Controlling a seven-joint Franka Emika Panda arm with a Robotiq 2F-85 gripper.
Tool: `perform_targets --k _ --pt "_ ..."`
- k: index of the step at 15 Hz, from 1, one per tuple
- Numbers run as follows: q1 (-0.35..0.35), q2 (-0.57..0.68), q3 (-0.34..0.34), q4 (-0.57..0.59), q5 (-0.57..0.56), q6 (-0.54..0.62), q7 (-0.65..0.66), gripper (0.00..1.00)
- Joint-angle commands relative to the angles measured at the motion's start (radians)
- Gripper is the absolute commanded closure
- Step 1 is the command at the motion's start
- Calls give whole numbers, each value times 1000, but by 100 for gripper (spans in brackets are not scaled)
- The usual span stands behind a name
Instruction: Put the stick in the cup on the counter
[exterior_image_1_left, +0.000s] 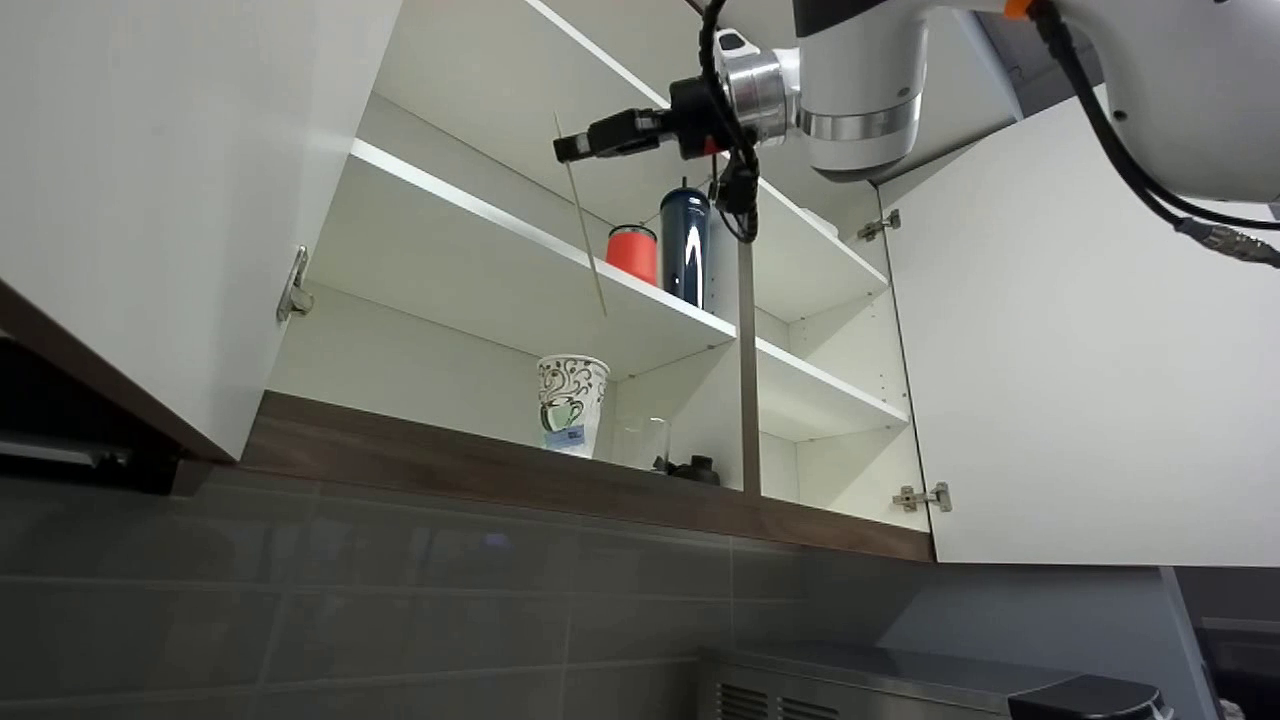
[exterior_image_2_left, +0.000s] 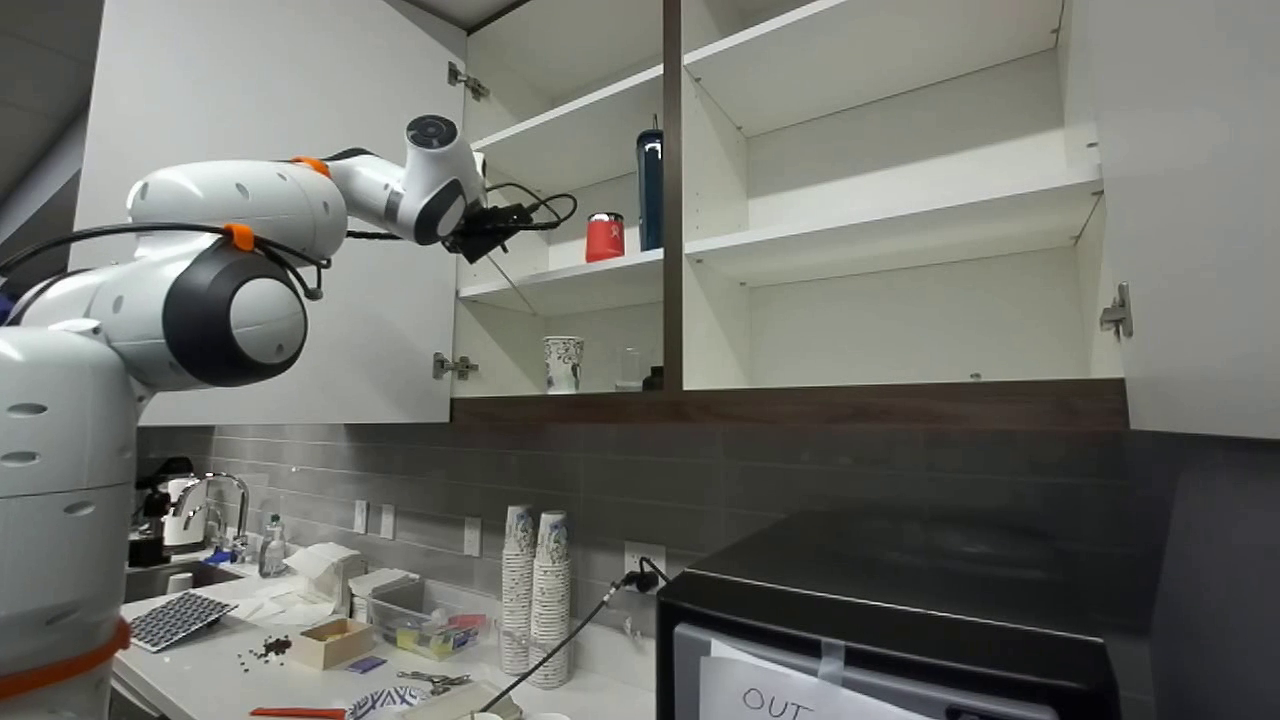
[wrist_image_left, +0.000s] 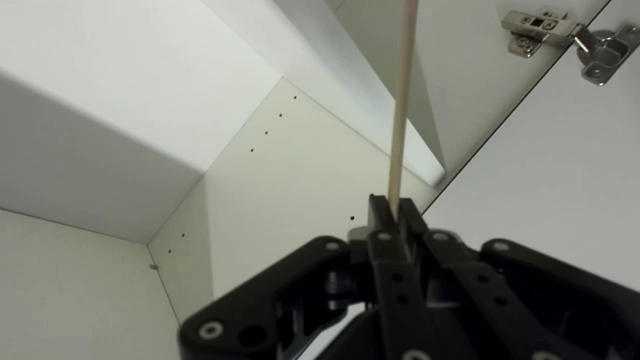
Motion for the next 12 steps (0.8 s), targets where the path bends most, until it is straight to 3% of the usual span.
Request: perform_targets --k 1,7,12 --pt "-39 -70 -23 -90 -94 7 223 98" --pt "-85 -157 -57 -160 -141 -105 540 98" --pt "-91 -214 -75 -206 -130 -337 677 98"
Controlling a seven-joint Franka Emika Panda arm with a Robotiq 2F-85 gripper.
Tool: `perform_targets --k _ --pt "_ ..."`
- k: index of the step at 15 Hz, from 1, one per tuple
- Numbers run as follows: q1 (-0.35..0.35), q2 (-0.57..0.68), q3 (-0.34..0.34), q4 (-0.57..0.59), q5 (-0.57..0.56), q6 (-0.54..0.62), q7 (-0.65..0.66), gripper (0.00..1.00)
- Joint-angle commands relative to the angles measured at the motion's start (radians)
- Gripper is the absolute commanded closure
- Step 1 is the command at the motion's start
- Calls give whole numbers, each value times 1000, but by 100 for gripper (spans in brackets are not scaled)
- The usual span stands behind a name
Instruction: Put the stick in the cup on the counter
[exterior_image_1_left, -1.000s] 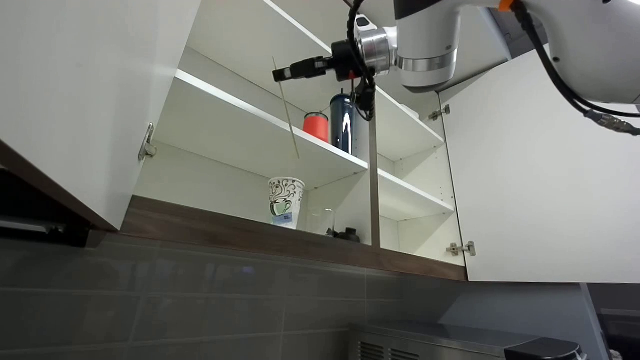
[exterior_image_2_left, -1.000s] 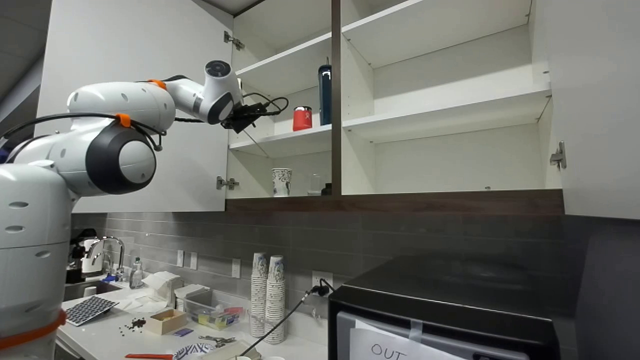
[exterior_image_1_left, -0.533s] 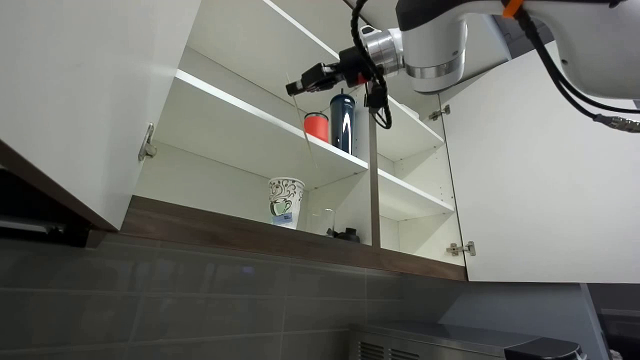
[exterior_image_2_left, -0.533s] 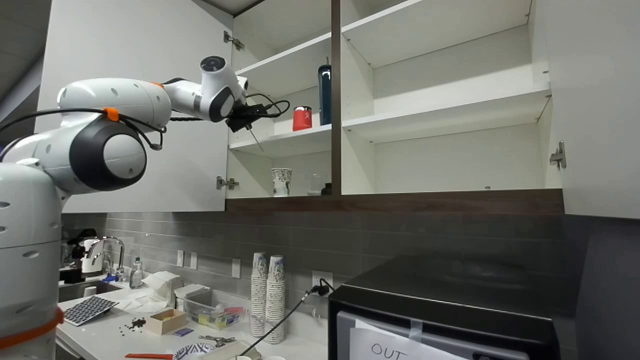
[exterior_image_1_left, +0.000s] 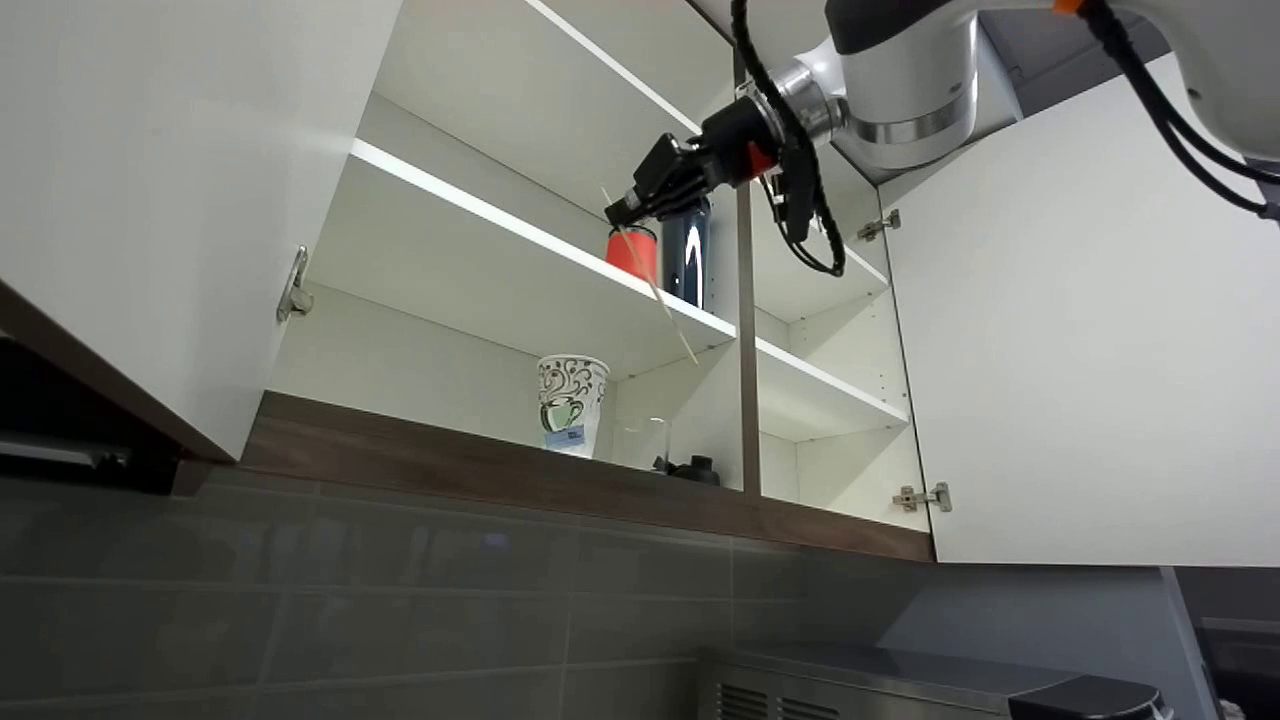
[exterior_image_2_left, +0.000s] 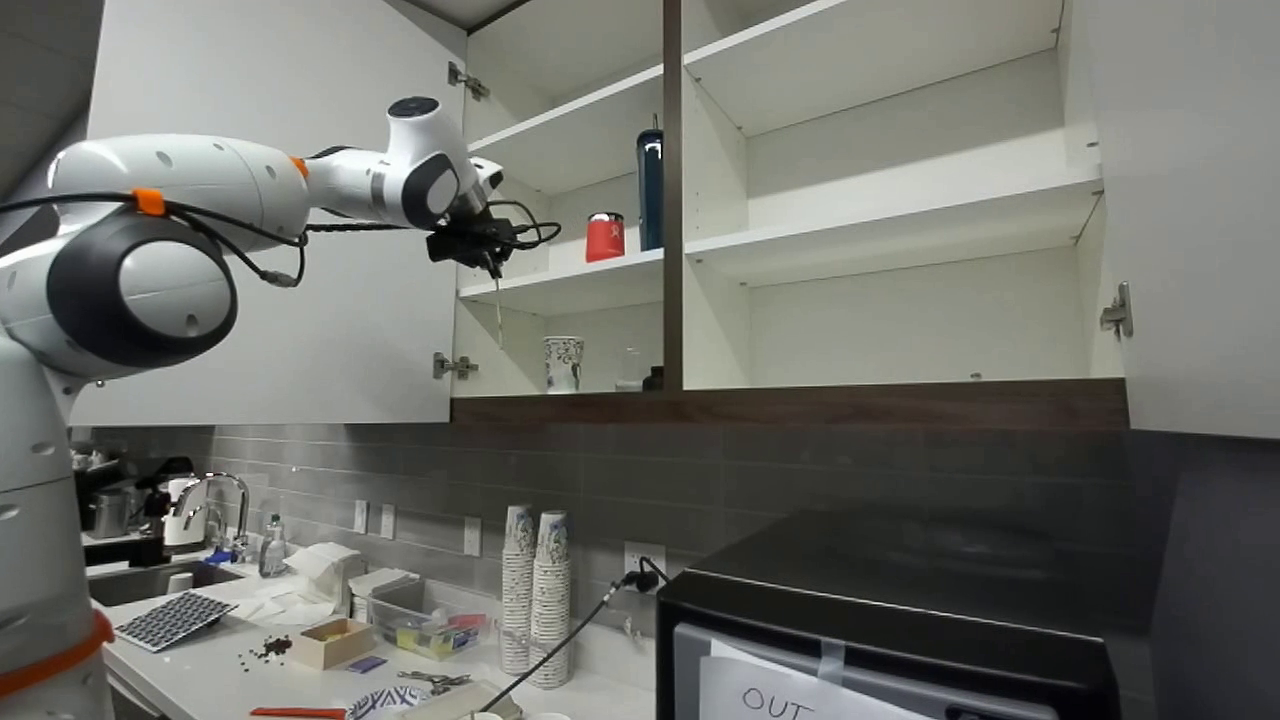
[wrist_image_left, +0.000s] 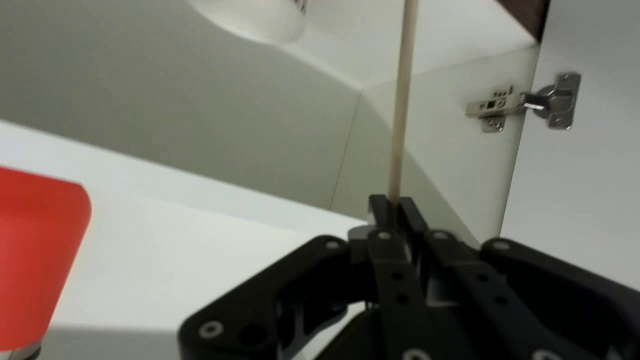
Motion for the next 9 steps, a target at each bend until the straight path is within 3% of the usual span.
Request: perform_targets --k 1,7,8,9 --pt "-9 -64 -13 -87 1 -151 89 98" --pt "-4 -82 -16 -192 18 -377 209 98" --pt "0 -44 -8 -132 3 -328 164 93" --pt "0 -45 -8 -147 3 -347 178 93"
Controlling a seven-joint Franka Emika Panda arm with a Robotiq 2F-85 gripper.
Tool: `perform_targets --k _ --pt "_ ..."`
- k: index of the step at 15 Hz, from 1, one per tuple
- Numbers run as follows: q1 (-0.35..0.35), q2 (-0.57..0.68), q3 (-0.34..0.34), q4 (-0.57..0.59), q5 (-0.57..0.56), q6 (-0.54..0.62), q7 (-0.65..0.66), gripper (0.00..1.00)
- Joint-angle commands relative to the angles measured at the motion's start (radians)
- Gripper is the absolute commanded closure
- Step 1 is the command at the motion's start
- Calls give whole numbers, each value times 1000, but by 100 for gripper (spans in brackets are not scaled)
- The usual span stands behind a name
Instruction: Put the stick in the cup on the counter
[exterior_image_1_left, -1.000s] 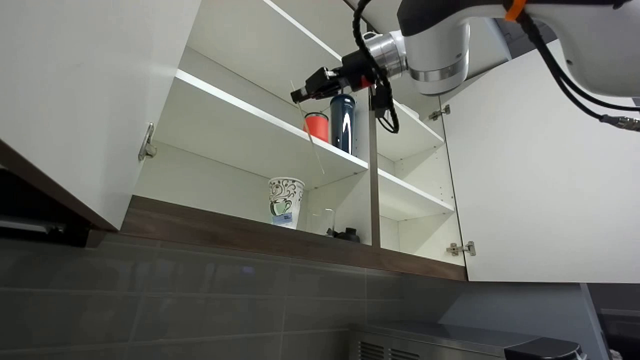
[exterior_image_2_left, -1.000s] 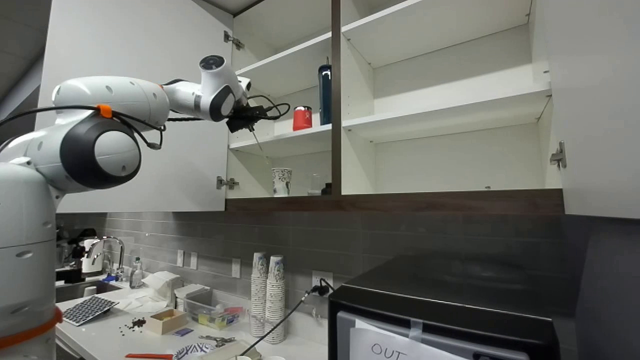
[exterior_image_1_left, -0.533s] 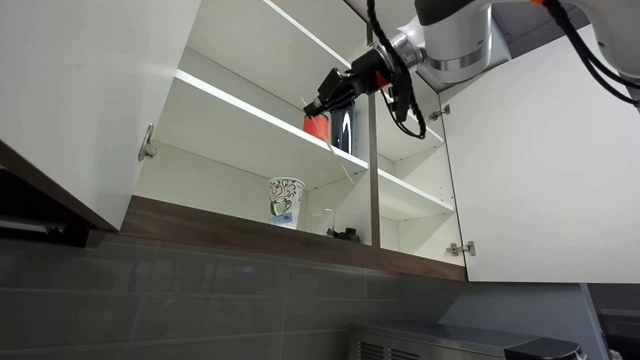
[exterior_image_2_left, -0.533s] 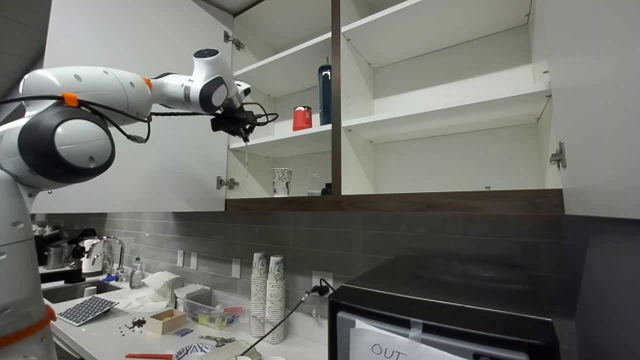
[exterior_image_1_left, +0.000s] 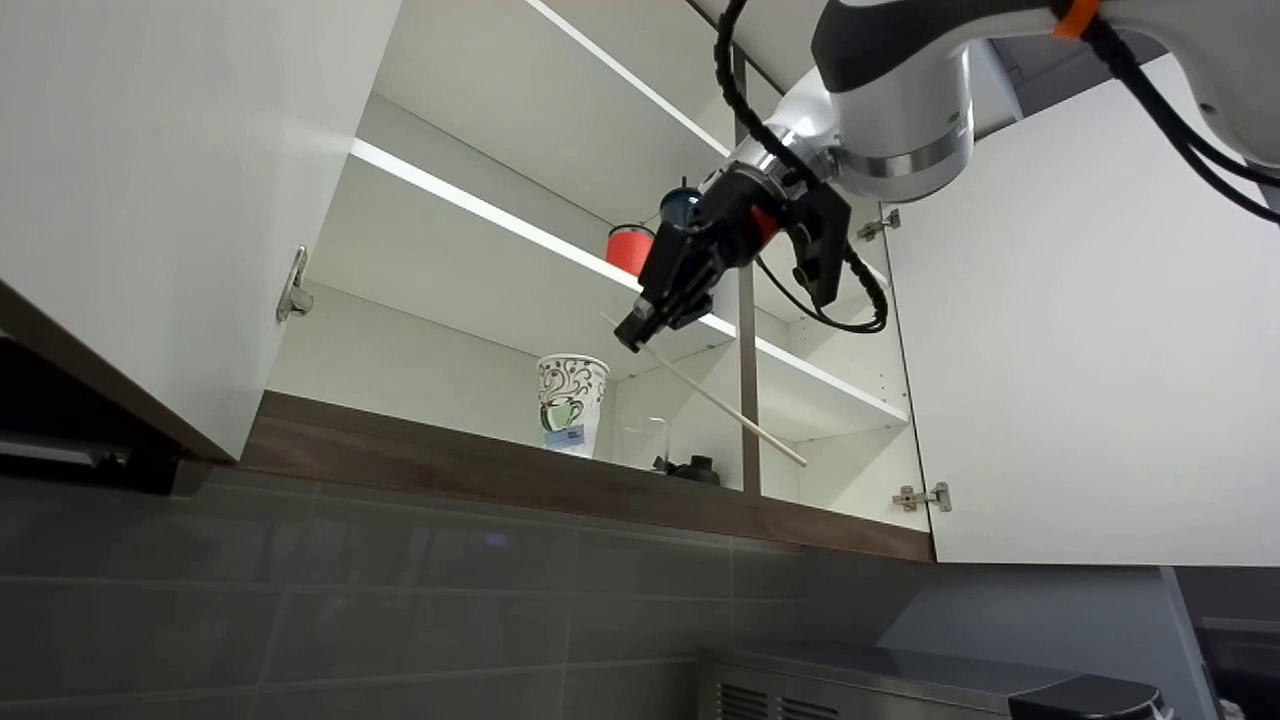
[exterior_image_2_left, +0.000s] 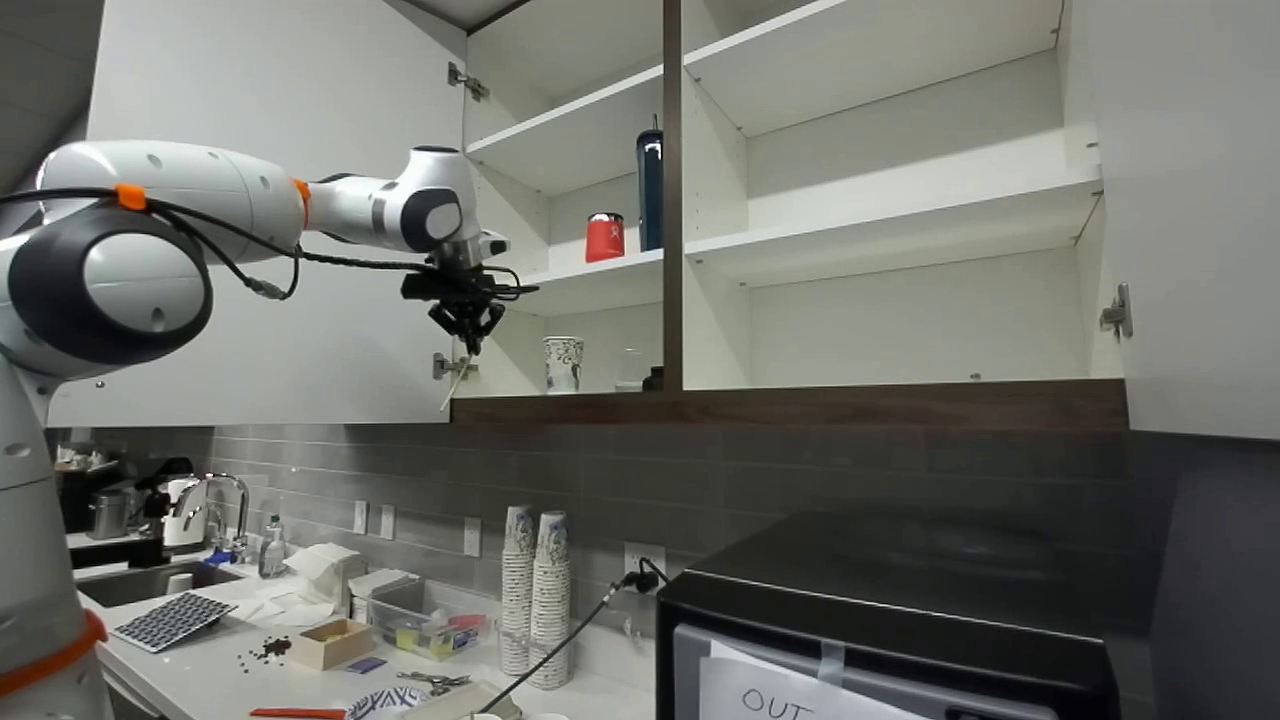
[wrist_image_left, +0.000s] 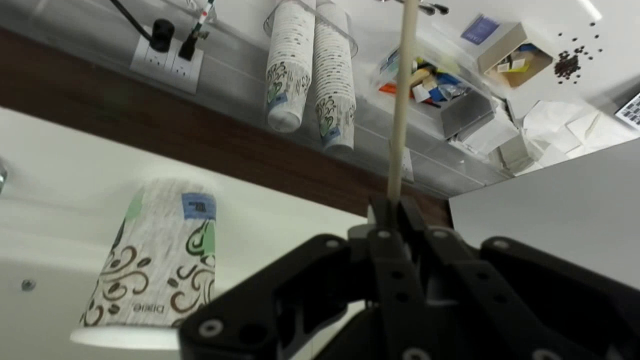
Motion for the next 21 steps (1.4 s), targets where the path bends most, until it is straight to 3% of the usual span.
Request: perform_targets --k 1,8,9,13,16,17,21 --pt "0 -2 0 -10 0 -3 8 93" --pt "0 -8 0 -17 0 -6 17 93" --pt "0 -9 0 -17 0 -6 18 98" --pt "20 -75 -51 -167 70 23 -168 98" --pt "59 -135 -109 -301 201 83 -395 98" --pt "229 -129 -239 -345 192 122 -438 98" --pt "390 -177 -364 -509 266 196 -622 98"
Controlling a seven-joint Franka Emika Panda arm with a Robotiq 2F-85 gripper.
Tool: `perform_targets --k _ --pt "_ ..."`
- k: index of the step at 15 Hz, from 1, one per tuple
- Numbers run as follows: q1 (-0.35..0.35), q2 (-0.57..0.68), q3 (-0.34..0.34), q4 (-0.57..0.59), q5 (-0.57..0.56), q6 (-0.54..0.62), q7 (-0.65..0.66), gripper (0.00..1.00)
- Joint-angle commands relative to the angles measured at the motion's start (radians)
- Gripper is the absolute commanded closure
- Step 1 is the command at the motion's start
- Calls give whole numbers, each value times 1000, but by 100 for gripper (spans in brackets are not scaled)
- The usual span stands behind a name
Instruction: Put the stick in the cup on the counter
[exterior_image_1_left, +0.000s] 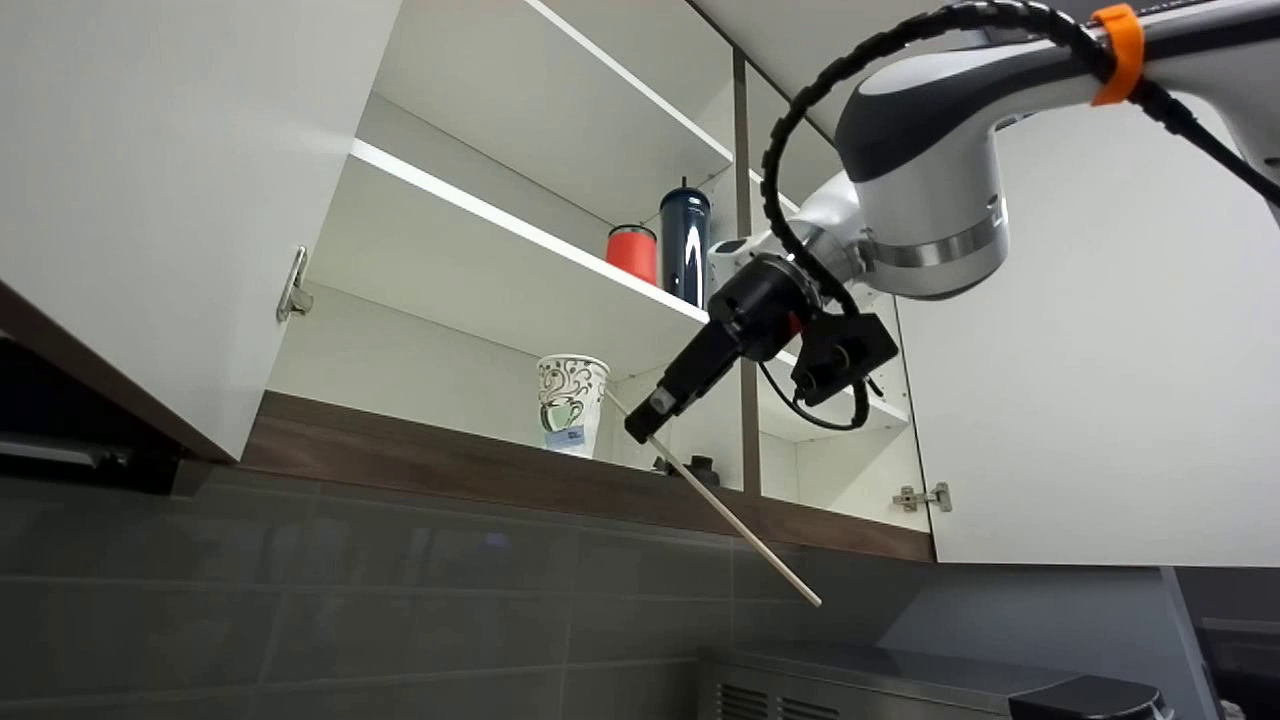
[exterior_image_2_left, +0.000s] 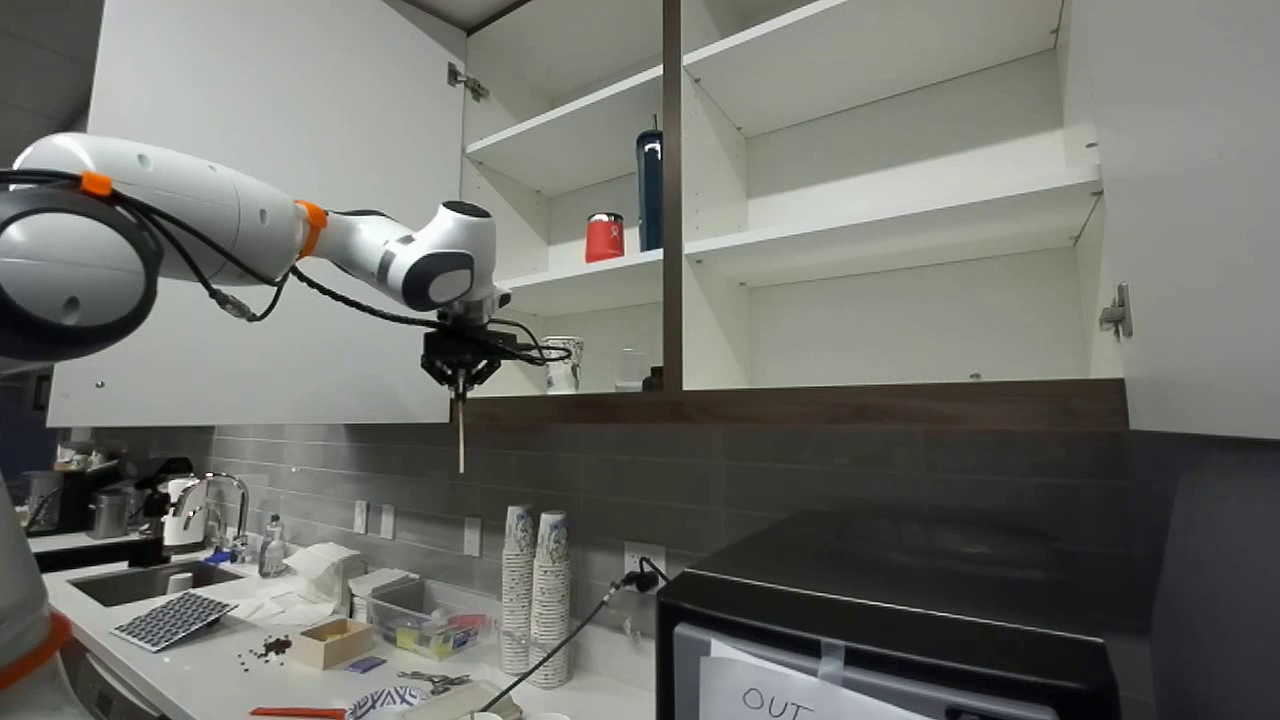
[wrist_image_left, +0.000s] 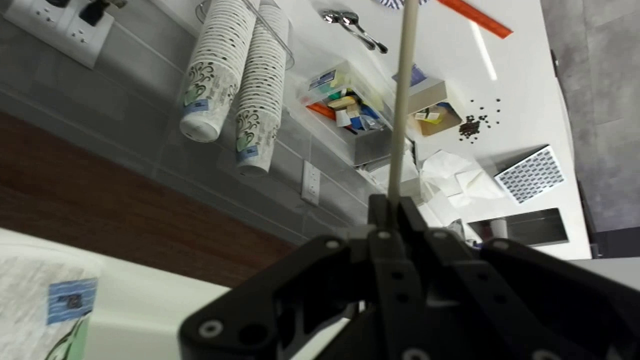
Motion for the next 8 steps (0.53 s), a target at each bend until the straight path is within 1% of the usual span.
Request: perform_targets --k 1,2,3,8 --pt "136 -71 -102 -179 59 71 -133 98" --pt "128 -17 -97 -78 -1 38 -57 98" --pt "143 -21 -109 -98 -1 45 -65 93" --pt "151 -17 -116 -82 -1 44 -61 93"
